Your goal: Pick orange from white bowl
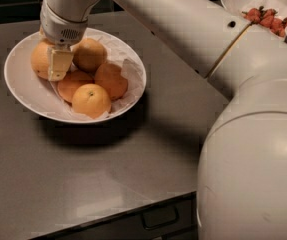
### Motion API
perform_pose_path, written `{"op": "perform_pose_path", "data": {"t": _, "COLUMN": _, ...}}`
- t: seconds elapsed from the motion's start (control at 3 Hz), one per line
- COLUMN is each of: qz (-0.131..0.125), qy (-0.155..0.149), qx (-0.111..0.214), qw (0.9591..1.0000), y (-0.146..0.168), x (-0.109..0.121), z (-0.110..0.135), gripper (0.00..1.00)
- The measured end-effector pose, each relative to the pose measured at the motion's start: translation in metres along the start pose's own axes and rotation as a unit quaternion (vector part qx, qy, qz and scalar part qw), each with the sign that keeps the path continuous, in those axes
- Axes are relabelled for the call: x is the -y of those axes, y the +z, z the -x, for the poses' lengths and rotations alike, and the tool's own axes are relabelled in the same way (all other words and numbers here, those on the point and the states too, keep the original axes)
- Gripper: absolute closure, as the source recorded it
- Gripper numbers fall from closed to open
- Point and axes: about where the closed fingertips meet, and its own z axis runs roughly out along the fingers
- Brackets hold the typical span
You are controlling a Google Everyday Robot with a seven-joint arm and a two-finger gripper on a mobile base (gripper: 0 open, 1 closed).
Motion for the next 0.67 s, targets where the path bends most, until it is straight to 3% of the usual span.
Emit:
{"op": "perform_pose_path", "data": {"t": 0.33, "qz": 0.000, "qy": 0.000, "qx": 0.000, "qw": 1.0000, "y": -0.0001, "x": 0.0000, "z": 0.0000, "gripper": 1.00}}
{"op": "perform_pose_path", "data": {"t": 0.67, "qz": -0.011, "qy": -0.006, "qx": -0.002, "qw": 0.9999, "y": -0.0078, "x": 0.0001, "z": 0.0039, "gripper": 1.00}}
